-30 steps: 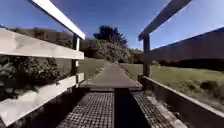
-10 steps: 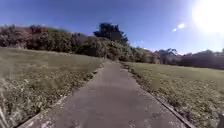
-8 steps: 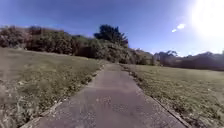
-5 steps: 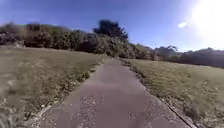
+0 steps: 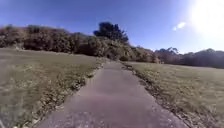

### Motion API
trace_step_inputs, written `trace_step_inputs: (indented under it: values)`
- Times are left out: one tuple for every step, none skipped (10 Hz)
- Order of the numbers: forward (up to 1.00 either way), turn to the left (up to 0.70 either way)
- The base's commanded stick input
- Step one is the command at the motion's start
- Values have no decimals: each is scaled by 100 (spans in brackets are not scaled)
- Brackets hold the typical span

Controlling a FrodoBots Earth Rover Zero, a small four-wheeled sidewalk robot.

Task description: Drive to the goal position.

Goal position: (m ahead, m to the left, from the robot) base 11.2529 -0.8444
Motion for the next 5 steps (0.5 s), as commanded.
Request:
trace_step_inputs:
  values:
    - [100, 0]
    - [100, 0]
    - [100, 0]
    - [100, 0]
    - [100, 0]
